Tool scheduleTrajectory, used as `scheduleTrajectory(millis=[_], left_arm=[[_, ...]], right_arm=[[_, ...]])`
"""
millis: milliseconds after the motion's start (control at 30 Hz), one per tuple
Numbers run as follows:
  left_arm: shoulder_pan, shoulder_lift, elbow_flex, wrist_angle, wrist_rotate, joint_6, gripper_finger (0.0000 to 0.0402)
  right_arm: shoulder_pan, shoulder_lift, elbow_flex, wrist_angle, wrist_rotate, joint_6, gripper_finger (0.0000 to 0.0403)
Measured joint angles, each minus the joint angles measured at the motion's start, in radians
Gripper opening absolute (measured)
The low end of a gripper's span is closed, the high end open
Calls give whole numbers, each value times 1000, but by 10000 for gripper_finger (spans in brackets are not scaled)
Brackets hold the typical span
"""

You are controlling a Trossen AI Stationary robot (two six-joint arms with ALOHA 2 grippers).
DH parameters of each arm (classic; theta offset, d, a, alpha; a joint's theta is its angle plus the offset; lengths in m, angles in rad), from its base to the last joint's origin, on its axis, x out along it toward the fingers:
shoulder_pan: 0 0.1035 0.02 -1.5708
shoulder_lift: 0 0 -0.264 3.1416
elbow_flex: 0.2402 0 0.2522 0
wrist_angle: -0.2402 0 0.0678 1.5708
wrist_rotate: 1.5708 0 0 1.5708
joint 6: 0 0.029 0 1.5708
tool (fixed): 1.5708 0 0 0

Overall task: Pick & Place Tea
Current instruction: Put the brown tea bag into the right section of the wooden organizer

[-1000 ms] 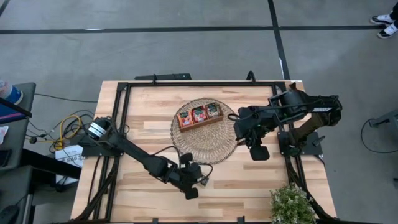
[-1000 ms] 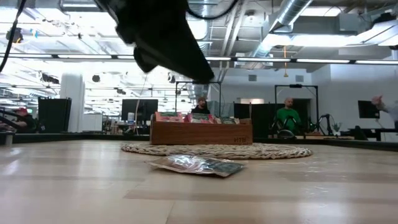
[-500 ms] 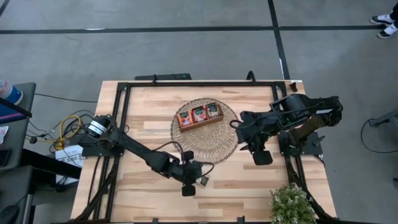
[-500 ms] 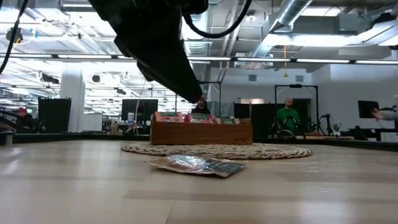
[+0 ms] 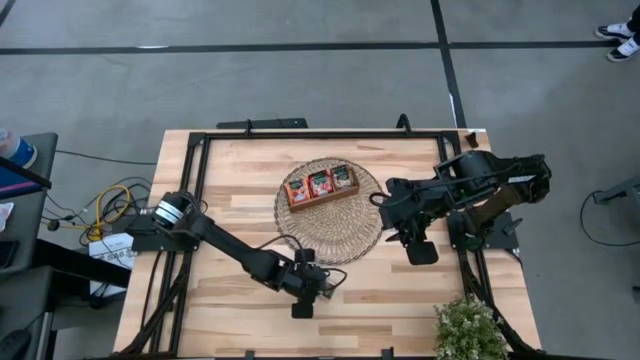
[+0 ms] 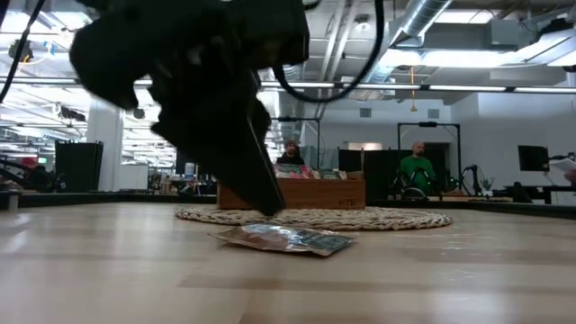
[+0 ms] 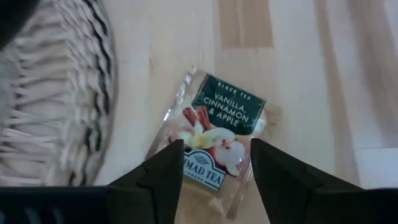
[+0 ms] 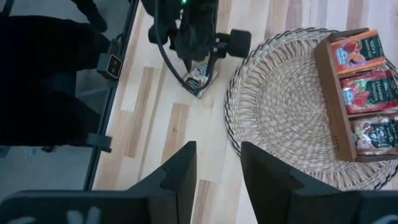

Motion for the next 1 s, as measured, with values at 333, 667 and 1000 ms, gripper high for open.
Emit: scheduleTrajectory(millis=[333, 667, 1000], left_arm=[[18, 165, 14, 96, -42, -111, 169], [13, 166, 9, 170, -78, -169, 9], [-11, 62, 117, 65, -163, -67, 0]], right_arm=[[0, 0, 0, 3, 1, -1, 119], [1, 0, 0, 4, 3, 0, 119], [3, 0, 0, 33, -1, 7, 118]])
